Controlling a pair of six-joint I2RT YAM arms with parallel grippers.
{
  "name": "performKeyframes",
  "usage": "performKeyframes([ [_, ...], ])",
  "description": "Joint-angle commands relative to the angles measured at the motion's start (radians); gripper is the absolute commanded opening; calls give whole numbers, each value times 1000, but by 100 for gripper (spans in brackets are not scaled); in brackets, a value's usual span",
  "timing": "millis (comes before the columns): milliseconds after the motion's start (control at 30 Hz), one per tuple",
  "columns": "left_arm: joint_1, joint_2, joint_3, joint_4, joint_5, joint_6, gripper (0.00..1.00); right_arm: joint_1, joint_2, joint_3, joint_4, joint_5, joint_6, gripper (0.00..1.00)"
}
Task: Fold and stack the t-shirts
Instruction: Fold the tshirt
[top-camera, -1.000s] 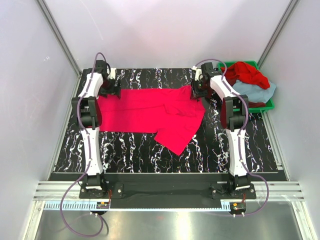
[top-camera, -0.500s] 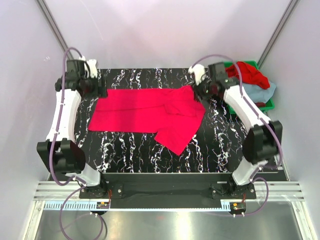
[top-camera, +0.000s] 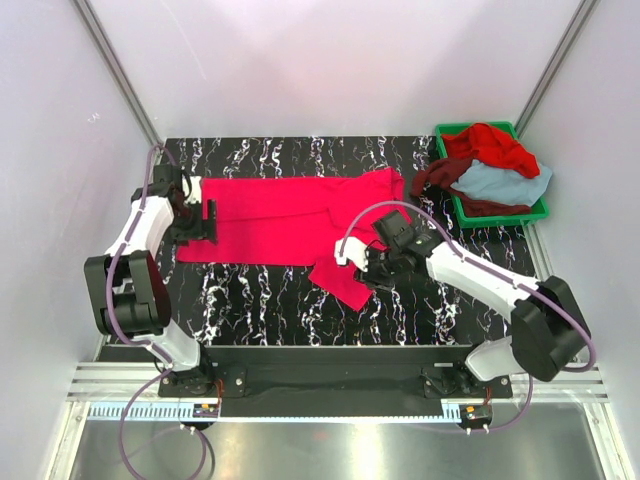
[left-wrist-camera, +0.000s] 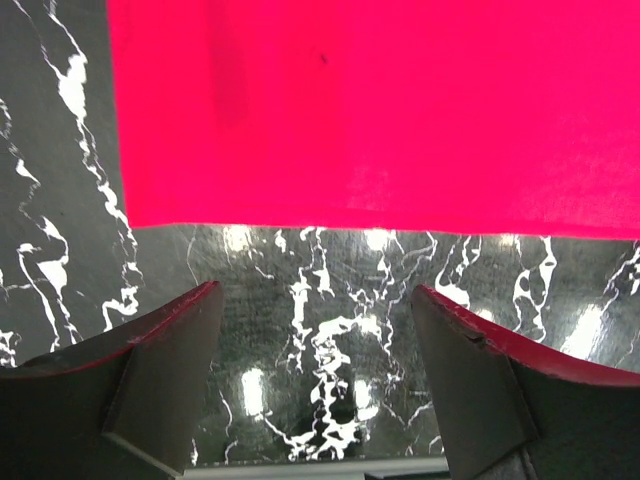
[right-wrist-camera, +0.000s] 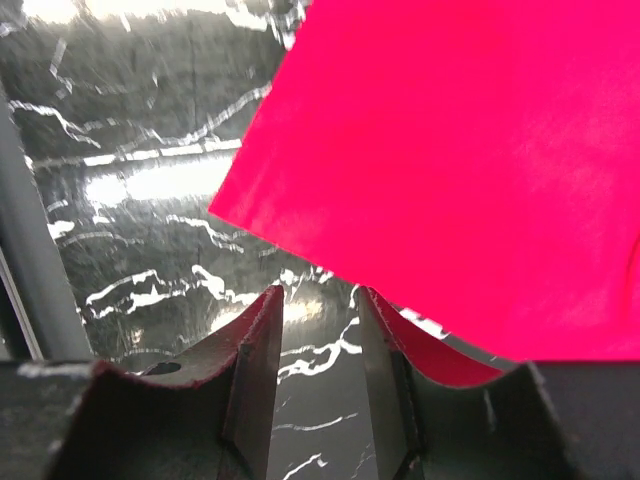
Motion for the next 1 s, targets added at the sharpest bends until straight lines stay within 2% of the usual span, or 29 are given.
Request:
performKeyframes([
  [0, 22, -32, -12, 77, -10, -10, 81, 45, -52, -1, 72, -23, -21, 43],
  [233, 68, -21, 0, 79, 7, -10, 82, 164, -11, -27, 92, 15, 26, 43],
  [433, 98, -63, -14, 88, 36, 4, 82, 218, 49, -30, 89, 17, 63, 43],
  [967, 131, -132, -67, 88, 112, -26, 82, 251, 165, -60, 127, 75, 25, 40],
])
